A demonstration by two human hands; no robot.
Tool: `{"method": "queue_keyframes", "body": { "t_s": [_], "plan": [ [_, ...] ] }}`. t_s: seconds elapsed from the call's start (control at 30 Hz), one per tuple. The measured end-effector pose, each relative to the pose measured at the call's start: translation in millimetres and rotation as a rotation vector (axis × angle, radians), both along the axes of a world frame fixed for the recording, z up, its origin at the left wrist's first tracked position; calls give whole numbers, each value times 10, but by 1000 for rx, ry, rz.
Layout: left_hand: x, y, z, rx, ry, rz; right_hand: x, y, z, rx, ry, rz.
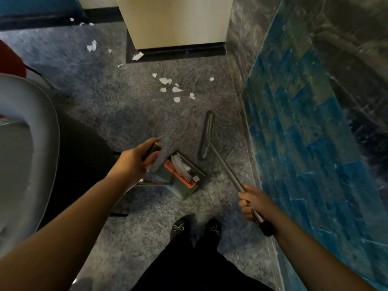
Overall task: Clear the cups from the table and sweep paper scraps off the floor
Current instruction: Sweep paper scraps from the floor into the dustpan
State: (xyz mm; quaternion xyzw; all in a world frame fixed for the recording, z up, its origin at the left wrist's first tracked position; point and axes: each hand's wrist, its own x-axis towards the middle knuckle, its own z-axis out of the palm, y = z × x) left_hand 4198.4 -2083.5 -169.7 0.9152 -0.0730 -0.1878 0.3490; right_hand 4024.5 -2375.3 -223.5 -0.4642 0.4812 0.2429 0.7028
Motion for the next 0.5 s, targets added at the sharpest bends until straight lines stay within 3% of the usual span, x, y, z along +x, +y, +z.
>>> {"method": "queue_keyframes", "body": {
  "t_s": [0.27, 0.5],
  "plan": [
    [475, 32, 277, -98, -76, 184, 539, -291, 223, -43, -74, 43],
    [1316, 4, 315, -123, -72, 207, 1452, -310, 412, -120, -100, 89]
  ]
}}
